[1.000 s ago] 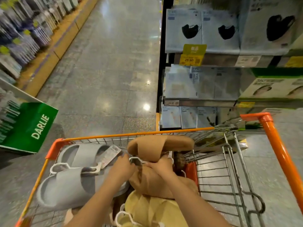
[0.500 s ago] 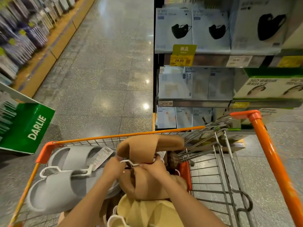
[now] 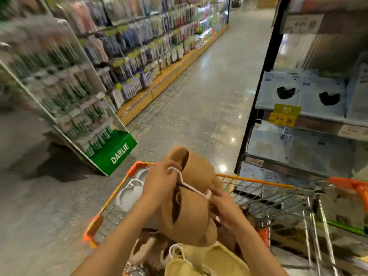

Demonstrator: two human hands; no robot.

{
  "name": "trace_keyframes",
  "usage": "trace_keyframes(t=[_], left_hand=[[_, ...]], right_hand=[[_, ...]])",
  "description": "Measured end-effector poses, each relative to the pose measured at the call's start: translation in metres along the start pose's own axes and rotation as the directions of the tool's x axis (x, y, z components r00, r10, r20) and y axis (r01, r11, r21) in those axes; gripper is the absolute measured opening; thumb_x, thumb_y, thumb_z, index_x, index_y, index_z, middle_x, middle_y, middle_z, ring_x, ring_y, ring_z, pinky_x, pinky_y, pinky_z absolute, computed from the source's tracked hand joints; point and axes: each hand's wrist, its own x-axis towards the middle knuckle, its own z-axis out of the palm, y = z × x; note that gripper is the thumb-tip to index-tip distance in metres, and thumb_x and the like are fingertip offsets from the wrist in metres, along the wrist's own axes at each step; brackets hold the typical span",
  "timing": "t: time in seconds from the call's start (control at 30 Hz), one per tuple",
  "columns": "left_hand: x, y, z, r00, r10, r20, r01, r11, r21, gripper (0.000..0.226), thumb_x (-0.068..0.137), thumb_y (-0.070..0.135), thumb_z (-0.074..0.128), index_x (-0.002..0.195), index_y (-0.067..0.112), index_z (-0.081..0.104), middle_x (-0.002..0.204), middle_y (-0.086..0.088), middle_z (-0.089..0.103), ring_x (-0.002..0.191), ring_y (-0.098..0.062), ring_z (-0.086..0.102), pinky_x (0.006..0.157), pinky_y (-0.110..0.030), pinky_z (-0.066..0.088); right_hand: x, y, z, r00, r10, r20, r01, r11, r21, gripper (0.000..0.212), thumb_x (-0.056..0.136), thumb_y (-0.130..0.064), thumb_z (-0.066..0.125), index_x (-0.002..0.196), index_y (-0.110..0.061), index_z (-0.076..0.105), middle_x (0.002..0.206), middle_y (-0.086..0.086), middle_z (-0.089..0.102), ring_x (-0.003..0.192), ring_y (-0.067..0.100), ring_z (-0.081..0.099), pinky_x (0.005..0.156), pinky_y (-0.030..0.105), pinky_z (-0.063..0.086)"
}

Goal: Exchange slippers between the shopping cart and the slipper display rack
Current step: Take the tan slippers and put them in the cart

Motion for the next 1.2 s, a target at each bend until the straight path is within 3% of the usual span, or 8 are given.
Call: trace_keyframes(t=[0.2,0.37,0.47,0.53,0.83,1.0,1.1,1.2], left_hand=[[-0.087,-0.002,-0.142,0.884,0.149,-0.442,-0.12,0.988,0.092,0.024,0.081,0.01,0.054,0.084,0.027,0.07,0.078,0.001,0.064,0.082,-0.02,0.059,0.068,-0.026,0.039],[-0.199,-0.035,-0.227,0.733,0.037,-0.679,0.054,0.992,0.111,0.028,0.071,0.021,0.047,0.083,0.025,0.072,0.067,0.014,0.057,0.084,-0.023,0.059,0.079,-0.034,0.046],[-0.267,-0.051,-0.265,0.661,-0.029,-0.75,0.149,0.984,0.094,0.023,0.081,0.015,0.051,0.088,0.026,0.07,0.073,0.017,0.059,0.089,-0.018,0.06,0.085,-0.037,0.047],[-0.312,-0.06,-0.286,0.585,-0.07,-0.808,0.234,0.969,0.085,0.023,0.085,0.011,0.053,0.091,0.026,0.07,0.085,0.009,0.066,0.088,-0.016,0.061,0.081,-0.032,0.048],[-0.465,-0.071,-0.328,0.117,-0.213,-0.97,0.539,0.834,-0.118,0.026,0.083,0.008,0.051,0.089,0.025,0.07,0.086,0.005,0.069,0.081,-0.017,0.064,0.071,-0.028,0.051],[-0.525,-0.07,-0.324,-0.068,-0.248,-0.966,0.692,0.686,-0.225,0.029,0.082,0.032,0.043,0.077,0.058,0.055,0.086,0.016,0.065,0.077,-0.011,0.064,0.066,-0.037,0.057],[-0.55,-0.065,-0.311,-0.159,-0.271,-0.949,0.754,0.587,-0.294,0.025,0.086,0.036,0.04,0.082,0.058,0.053,0.086,0.018,0.063,0.073,-0.005,0.062,0.064,-0.038,0.058],[-0.573,-0.06,-0.297,-0.245,-0.229,-0.942,0.773,0.541,-0.332,0.023,0.09,0.027,0.045,0.089,0.044,0.061,0.093,0.013,0.065,0.079,-0.006,0.06,0.069,-0.039,0.057]], right_hand=[[-0.054,-0.03,0.124,0.93,-0.186,0.317,0.155,0.981,0.12,0.027,0.09,0.014,0.038,0.081,-0.008,0.052,0.049,-0.006,0.059,0.048,0.003,0.058,0.054,0.018,0.052],[-0.131,-0.002,0.226,0.802,-0.211,0.558,0.147,0.976,0.158,0.063,0.026,-0.027,0.084,0.08,-0.014,0.055,0.059,-0.006,0.07,0.059,0.007,0.068,0.059,0.02,0.056],[-0.189,0.024,0.281,0.711,-0.174,0.682,0.078,0.982,0.17,0.015,0.068,-0.001,0.069,0.073,-0.012,0.06,0.059,0.001,0.067,0.057,0.016,0.067,0.054,0.032,0.055],[-0.224,0.041,0.315,0.63,-0.141,0.764,0.074,0.99,0.122,0.021,0.081,0.011,0.053,0.079,-0.009,0.057,0.06,0.003,0.066,0.056,0.018,0.066,0.048,0.031,0.051],[-0.345,0.085,0.402,0.111,0.048,0.993,-0.035,0.998,-0.044,0.036,0.082,0.023,0.035,0.066,-0.001,0.055,0.054,0.008,0.057,0.051,0.019,0.057,0.049,0.026,0.052],[-0.387,0.103,0.413,-0.187,0.182,0.965,0.177,0.973,-0.149,0.036,0.087,0.016,0.042,0.065,-0.002,0.065,0.061,0.009,0.064,0.053,0.006,0.066,0.052,0.016,0.051],[-0.411,0.113,0.409,-0.246,0.159,0.956,0.228,0.968,-0.102,0.018,0.085,0.012,0.051,0.074,0.006,0.065,0.061,-0.007,0.065,0.055,-0.011,0.062,0.054,0.002,0.045],[-0.428,0.13,0.402,-0.294,0.341,0.893,0.288,0.922,-0.258,0.026,0.09,0.007,0.046,0.071,0.0,0.062,0.062,0.007,0.068,0.052,0.005,0.065,0.053,0.016,0.053]])
